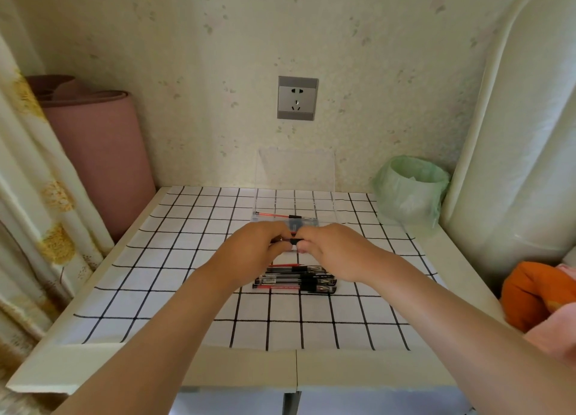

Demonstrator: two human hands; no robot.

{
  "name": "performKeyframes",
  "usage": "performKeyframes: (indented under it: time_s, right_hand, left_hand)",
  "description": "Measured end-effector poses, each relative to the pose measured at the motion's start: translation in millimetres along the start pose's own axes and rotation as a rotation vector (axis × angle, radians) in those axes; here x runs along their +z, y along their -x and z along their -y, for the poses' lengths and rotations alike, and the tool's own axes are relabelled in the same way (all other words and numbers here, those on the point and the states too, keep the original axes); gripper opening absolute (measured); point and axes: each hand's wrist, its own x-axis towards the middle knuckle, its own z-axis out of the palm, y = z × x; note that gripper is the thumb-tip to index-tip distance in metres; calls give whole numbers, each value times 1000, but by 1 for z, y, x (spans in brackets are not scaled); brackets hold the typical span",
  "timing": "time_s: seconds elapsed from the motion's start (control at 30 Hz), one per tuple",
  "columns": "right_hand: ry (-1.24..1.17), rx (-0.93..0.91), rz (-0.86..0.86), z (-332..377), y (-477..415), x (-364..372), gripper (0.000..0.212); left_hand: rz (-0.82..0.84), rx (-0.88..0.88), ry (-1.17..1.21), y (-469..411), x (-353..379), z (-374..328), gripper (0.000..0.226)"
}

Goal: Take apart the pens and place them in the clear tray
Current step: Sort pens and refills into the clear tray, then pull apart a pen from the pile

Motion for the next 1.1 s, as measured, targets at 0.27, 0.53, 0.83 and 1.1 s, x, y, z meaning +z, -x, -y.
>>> performKeyframes:
  time_s: [0.27, 0.53, 0.83, 1.1]
  right_hand:
    - [-17, 150, 147, -22, 7, 4, 26]
    - [87, 238, 195, -42, 12, 12, 28]
    - [100, 219, 187, -41, 12, 9, 37]
    - [-10, 59, -72, -16, 8, 2, 26]
  left_hand:
    - [43, -149, -81, 0, -8, 9, 12]
    - [114, -201, 8, 2, -12, 13, 11]
    - [135, -169, 42, 3, -12, 11, 14]
    - [163, -125, 45, 1, -9, 9, 22]
